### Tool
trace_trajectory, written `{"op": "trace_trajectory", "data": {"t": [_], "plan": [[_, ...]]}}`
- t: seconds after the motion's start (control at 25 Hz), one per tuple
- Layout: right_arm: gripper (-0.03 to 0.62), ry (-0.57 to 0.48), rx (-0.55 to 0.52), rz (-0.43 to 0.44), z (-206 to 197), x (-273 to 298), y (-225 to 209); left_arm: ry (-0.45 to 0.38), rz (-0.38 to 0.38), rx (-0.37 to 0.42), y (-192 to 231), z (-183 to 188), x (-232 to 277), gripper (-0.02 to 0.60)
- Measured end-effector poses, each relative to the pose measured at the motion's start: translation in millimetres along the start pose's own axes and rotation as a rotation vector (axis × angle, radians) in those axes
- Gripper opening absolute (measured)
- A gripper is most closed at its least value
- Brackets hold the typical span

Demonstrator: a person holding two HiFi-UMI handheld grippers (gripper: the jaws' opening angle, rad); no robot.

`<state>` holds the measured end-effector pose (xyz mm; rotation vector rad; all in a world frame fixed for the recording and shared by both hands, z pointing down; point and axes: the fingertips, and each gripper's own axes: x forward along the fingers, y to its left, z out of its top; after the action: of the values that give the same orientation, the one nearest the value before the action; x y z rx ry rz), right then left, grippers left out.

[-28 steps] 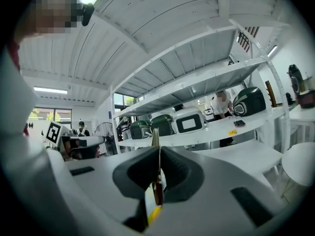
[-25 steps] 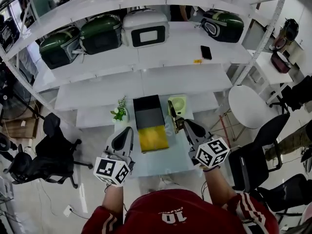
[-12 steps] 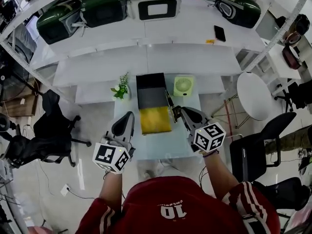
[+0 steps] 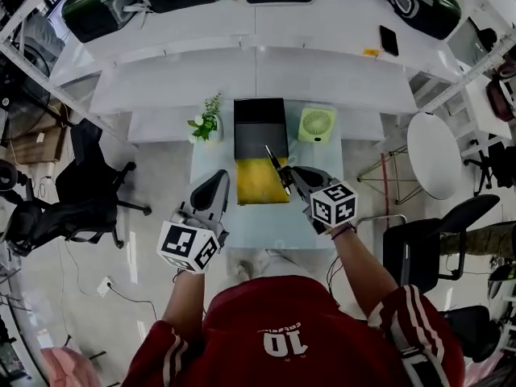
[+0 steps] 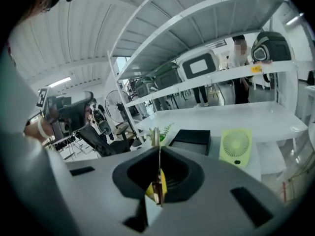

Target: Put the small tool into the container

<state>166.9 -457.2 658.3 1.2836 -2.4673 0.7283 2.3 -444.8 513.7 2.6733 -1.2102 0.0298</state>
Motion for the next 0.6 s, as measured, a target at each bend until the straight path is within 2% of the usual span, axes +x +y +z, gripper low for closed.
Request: {"op": "trace_trajectory", "data": {"t": [0.2, 0.6], "plan": [[0.014, 0.100, 0.001, 0.036, -36.7, 34.8, -10.6, 0.023, 0.021, -0.002, 3.6, -14.9, 5.4, 0.000], [0.014, 0.250, -0.092, 0.079, -86.0, 89.2, -21.6, 0.066, 0.066, -0.029, 18.6, -44.2, 14.5, 0.000]]}}
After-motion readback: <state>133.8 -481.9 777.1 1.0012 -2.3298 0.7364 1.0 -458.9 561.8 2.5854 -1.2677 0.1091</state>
